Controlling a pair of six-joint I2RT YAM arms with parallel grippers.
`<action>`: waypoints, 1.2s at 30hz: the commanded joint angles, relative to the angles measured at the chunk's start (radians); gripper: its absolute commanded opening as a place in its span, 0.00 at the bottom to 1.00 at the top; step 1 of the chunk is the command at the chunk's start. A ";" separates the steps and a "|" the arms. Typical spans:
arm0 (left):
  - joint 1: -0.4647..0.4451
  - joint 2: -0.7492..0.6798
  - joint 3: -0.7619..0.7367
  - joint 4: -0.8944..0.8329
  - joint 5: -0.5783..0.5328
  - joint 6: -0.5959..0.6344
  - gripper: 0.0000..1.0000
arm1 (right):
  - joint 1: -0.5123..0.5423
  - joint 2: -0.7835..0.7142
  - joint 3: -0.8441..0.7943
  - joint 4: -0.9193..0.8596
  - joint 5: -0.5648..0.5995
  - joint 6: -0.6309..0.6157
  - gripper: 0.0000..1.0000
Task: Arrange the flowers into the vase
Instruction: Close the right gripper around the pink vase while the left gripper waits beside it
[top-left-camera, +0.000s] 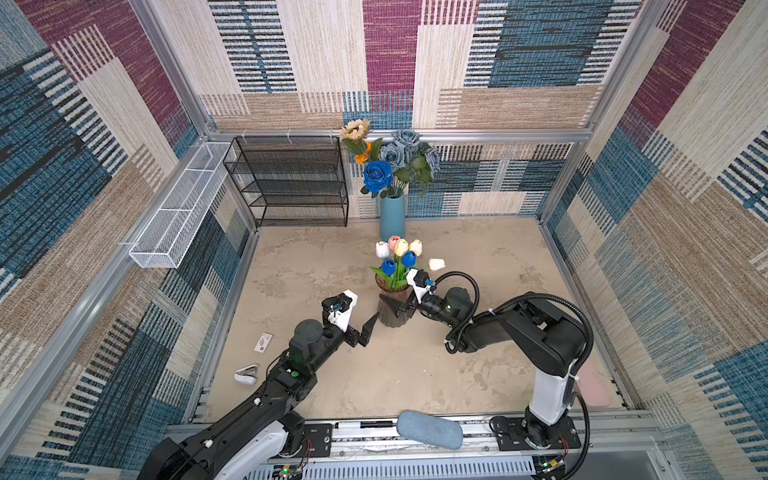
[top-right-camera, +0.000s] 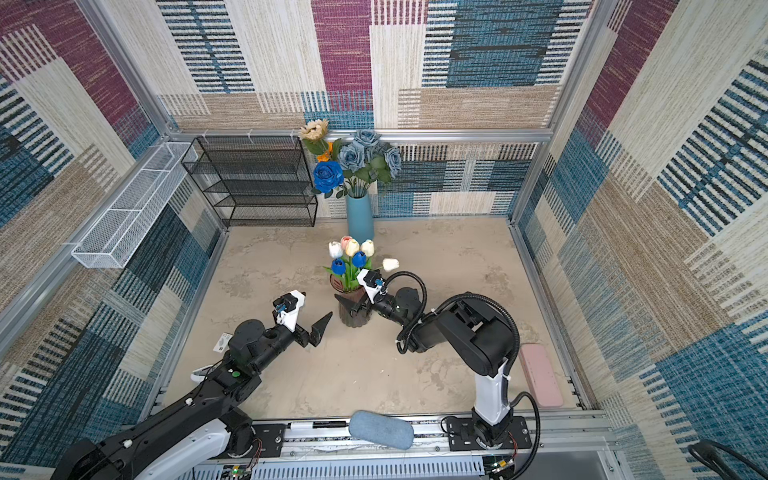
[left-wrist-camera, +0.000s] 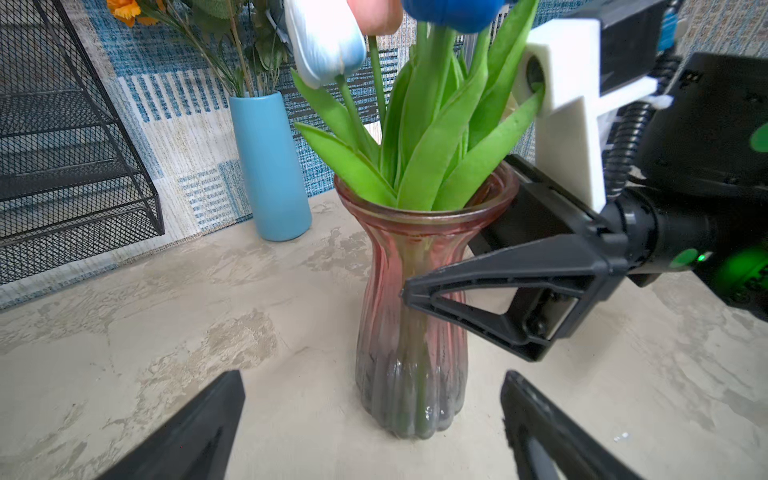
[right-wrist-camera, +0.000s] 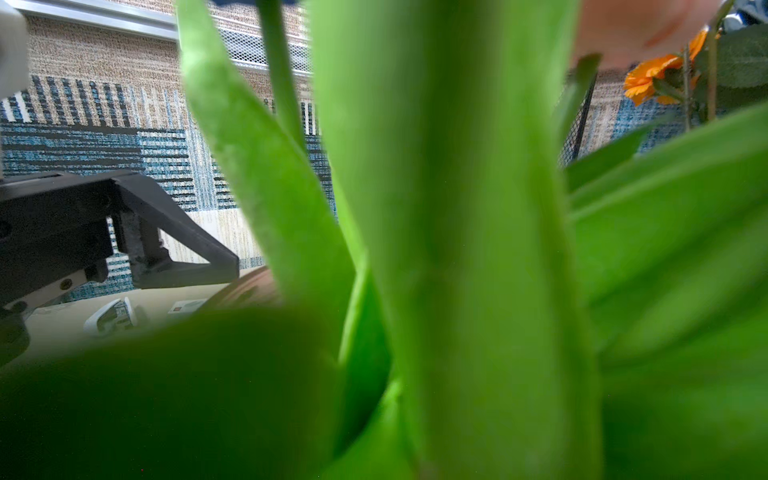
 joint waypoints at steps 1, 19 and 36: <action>0.001 -0.007 0.000 0.001 0.009 0.018 0.99 | 0.003 0.010 0.008 0.038 0.010 0.001 0.90; 0.000 0.038 0.013 0.038 0.023 0.021 0.99 | 0.003 -0.003 -0.010 0.079 -0.009 -0.019 0.51; 0.002 0.145 0.093 0.194 0.047 0.019 0.99 | -0.051 -0.086 0.007 0.071 -0.020 -0.009 0.35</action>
